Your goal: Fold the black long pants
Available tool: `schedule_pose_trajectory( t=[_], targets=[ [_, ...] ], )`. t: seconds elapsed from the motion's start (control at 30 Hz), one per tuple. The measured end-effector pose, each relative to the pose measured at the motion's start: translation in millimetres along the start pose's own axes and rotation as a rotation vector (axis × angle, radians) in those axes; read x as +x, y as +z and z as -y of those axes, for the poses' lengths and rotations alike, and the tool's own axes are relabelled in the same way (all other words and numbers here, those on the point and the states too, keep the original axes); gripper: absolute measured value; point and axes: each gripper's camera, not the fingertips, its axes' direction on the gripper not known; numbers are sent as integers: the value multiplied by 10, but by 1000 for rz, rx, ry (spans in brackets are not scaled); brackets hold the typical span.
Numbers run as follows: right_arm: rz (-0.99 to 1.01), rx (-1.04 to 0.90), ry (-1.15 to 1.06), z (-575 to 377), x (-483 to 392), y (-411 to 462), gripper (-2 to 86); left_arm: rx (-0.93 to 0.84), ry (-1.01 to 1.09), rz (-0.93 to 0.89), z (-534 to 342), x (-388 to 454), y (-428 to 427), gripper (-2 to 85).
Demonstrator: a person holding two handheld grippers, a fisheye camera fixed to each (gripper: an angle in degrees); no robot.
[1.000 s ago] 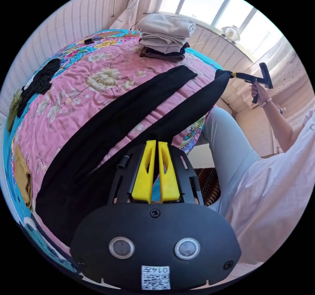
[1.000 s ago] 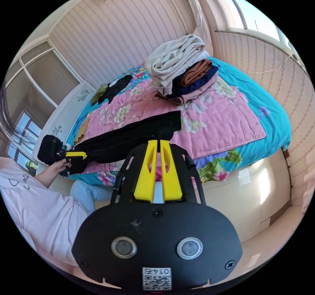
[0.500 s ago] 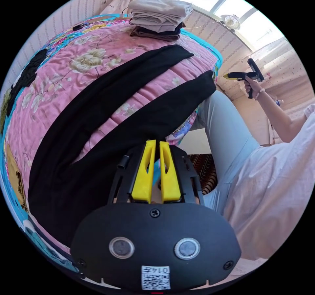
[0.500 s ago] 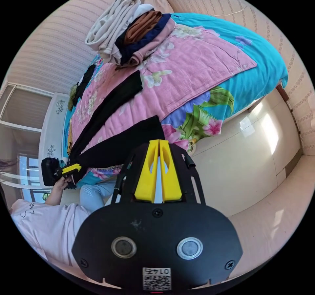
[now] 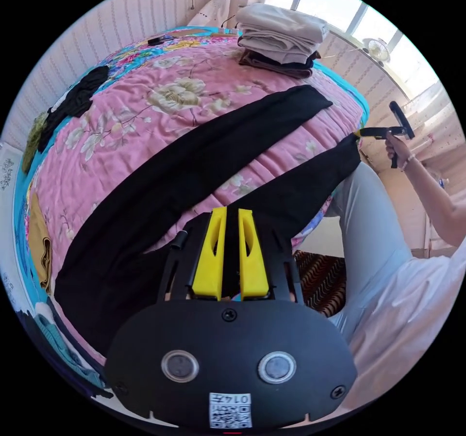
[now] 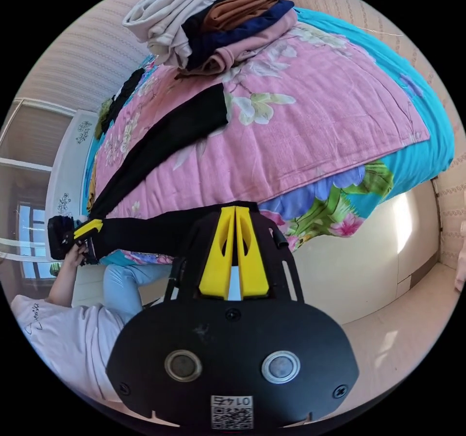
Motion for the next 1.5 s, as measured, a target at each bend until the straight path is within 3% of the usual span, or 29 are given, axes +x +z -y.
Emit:
schedule_pose_trajectory(
  t=[0.17, 0.3, 0.33, 0.43, 0.6, 0.8, 0.9, 1.0, 1.2, 1.5],
  targets=[
    [-38, 140, -63, 152, -123, -432, 1, -52, -32, -29, 6, 24, 183, -5],
    [-62, 61, -85, 337, -84, -218, 18, -25, -78, -74, -50, -55, 165, -9],
    [-68, 12, -53, 342, -50, -57, 57, -21, -83, -78, -59, -61, 166, -9],
    [29, -74, 16, 258, 62, 355, 97, -4, -69, -58, -88, -16, 168, -10],
    [53, -65, 17, 184, 76, 515, 15, 39, -54, -17, -92, 55, -4, -10],
    [90, 84, -19, 363, 10, 153, 7, 87, -65, -43, -59, -2, -198, -10],
    [26, 27, 10, 373, 11, 415, 28, 51, -70, -64, -53, 1, -111, -10],
    [79, -84, 83, 296, 111, 891, 111, 35, -84, -56, -82, 44, -29, -9],
    [125, -28, 89, 137, 88, 1117, 24, 44, -116, -69, -123, 98, 114, -9],
    [72, 20, 6, 478, -215, 1014, 17, 153, -130, 3, -24, 158, -255, -9]
  ],
)
